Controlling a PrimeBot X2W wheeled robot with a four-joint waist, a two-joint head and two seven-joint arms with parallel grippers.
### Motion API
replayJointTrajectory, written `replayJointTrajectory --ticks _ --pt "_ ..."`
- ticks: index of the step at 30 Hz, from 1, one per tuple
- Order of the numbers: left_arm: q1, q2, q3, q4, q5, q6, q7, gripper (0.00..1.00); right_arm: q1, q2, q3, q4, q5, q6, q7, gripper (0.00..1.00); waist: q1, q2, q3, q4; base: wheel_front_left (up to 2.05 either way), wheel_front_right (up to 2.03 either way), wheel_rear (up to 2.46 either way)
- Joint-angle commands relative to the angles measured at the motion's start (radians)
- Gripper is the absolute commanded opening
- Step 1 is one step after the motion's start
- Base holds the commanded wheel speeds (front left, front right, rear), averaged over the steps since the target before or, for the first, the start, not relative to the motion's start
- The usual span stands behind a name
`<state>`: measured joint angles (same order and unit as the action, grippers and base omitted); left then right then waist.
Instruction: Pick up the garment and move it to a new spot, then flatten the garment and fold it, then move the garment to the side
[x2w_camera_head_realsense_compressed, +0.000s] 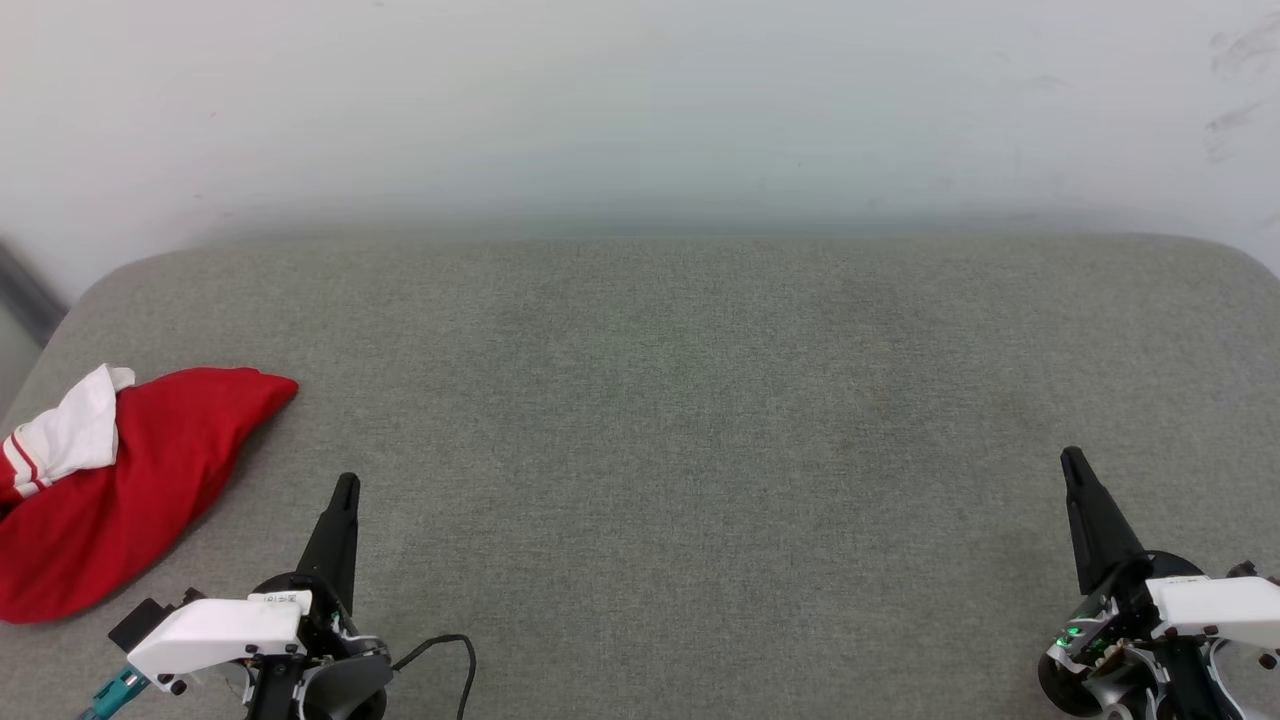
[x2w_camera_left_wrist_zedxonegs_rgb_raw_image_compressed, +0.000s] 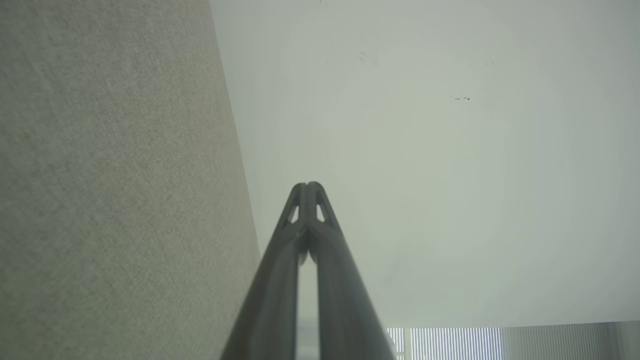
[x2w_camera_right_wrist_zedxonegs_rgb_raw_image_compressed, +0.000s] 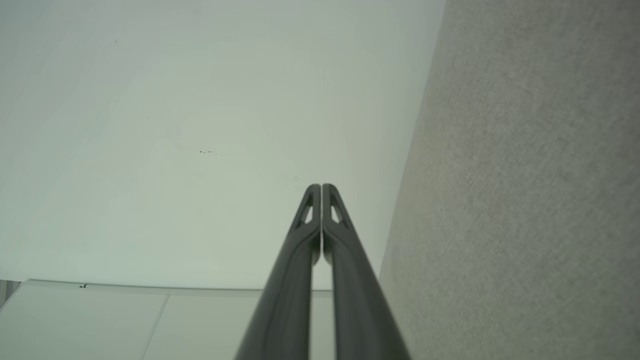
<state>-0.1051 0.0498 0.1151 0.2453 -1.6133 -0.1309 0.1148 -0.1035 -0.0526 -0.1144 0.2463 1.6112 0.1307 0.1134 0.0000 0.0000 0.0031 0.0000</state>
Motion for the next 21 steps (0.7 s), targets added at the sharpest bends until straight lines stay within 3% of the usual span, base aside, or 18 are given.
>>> replayJointTrajectory --ticks 1,21 --pt "-0.008 -0.001 0.001 -0.001 0.001 -0.003 0.001 0.0 -0.012 0.005 0.001 0.001 0.003 0.0 -0.001 0.0 0.0 0.0 0.0 0.0 0.0 0.0 0.0" --pt "-0.008 -0.001 0.001 -0.001 0.001 -0.003 0.001 0.0 -0.012 0.005 0.001 0.001 0.003 0.0 -0.001 0.0 0.0 0.0 0.0 0.0 0.0 0.0 0.0"
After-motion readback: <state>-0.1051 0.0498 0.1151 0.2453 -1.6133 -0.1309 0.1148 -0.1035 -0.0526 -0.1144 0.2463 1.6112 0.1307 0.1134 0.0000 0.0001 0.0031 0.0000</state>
